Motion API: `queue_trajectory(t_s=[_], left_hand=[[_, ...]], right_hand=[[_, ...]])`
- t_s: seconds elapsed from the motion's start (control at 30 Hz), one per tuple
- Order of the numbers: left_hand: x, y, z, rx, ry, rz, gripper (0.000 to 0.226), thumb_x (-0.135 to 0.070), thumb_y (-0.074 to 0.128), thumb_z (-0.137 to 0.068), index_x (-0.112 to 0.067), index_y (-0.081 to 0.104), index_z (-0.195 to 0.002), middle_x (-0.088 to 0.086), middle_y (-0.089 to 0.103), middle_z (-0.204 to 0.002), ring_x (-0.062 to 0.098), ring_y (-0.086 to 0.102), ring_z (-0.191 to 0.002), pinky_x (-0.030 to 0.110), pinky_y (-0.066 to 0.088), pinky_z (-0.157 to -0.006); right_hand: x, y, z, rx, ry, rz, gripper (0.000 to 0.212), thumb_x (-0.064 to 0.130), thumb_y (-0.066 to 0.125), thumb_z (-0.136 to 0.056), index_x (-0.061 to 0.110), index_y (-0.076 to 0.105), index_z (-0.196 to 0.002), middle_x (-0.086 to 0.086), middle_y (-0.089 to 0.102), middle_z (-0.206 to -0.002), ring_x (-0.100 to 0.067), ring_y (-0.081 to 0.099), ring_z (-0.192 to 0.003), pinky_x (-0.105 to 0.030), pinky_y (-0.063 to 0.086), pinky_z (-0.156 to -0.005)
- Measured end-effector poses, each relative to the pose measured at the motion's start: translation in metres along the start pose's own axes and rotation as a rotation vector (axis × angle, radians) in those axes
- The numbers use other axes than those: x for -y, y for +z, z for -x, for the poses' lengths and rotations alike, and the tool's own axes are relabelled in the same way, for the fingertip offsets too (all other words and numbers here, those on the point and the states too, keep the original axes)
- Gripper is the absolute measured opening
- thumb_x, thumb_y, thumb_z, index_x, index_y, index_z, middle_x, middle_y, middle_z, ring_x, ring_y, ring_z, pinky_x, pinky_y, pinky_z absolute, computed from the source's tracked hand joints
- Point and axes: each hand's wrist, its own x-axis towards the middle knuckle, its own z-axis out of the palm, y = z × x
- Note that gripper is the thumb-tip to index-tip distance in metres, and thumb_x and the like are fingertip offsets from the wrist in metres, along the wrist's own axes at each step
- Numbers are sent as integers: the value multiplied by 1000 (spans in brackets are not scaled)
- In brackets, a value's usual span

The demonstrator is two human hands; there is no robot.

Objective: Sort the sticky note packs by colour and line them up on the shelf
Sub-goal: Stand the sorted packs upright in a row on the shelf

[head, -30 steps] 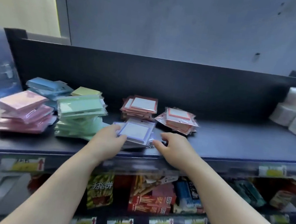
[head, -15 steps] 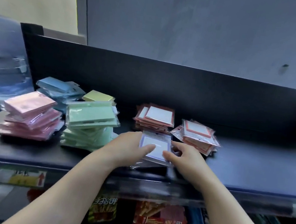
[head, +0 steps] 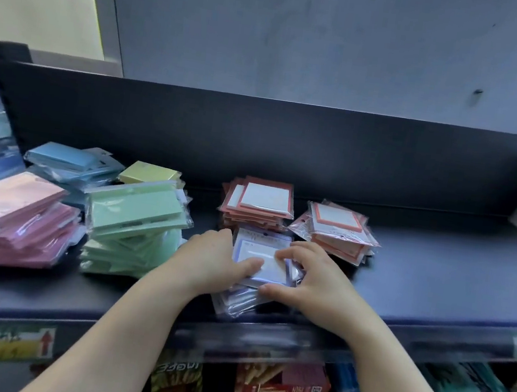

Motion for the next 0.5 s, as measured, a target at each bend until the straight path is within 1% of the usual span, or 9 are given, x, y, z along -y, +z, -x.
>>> queue_trajectory(t_s=[0.07,0.13,0.2,0.23,0.3,0.4,0.5], left_hand=[[-4,-6,-1,38,-17,12,49,-61,57,-80,-15,58,-95,2,63,-94,19,58,-84,32,45,-70],[-8,-11,-5,81,-41,39,43,-57,59,-81,-14,61,-77,1,62,-76,16,56,-68,29,39,-56],[-12,-16,-9,120,-84,47,44,-57,60,-81,-19,53,-60,-4,54,-61,12,50,-57,27,33,-50],[-14,-18,-11,132,-103,49,46,-58,61,-80,-20,50,-56,-5,51,-58,11,48,-54,26,32,-49],[-16,-21,-16,161,-126,38,49,-62,60,-79,-20,50,-54,-6,50,-58,10,47,-54,26,33,-51],[-21,-28,-21,224,-152,-48,52,-68,55,-77,-20,52,-59,-5,52,-63,12,48,-58,27,36,-57],[-29,-36,-23,228,-169,-97,53,-71,53,-78,-20,53,-62,-5,53,-65,12,50,-61,28,39,-61]], right_hand=[[1,2,0,-4,-13,3,56,55,76,-67,32,54,-113,18,43,-117,0,44,-107,-20,38,-94],[-1,2,0,-4,-33,7,49,55,75,-68,33,52,-105,16,45,-111,-2,45,-101,-22,39,-87],[-2,1,0,3,-47,15,46,55,74,-69,33,50,-102,15,46,-108,-3,46,-97,-23,41,-84],[-3,1,0,10,-53,18,46,56,73,-70,33,49,-102,15,46,-107,-4,46,-96,-24,41,-83],[-2,1,1,21,-69,27,46,58,70,-72,33,49,-105,15,47,-107,-5,46,-96,-25,43,-83],[-2,-1,0,24,-83,20,46,59,66,-75,31,48,-107,12,47,-109,-6,46,-98,-26,42,-84],[-3,-6,-1,33,-77,-39,46,58,66,-77,29,50,-109,11,47,-114,-6,44,-102,-22,36,-80]])
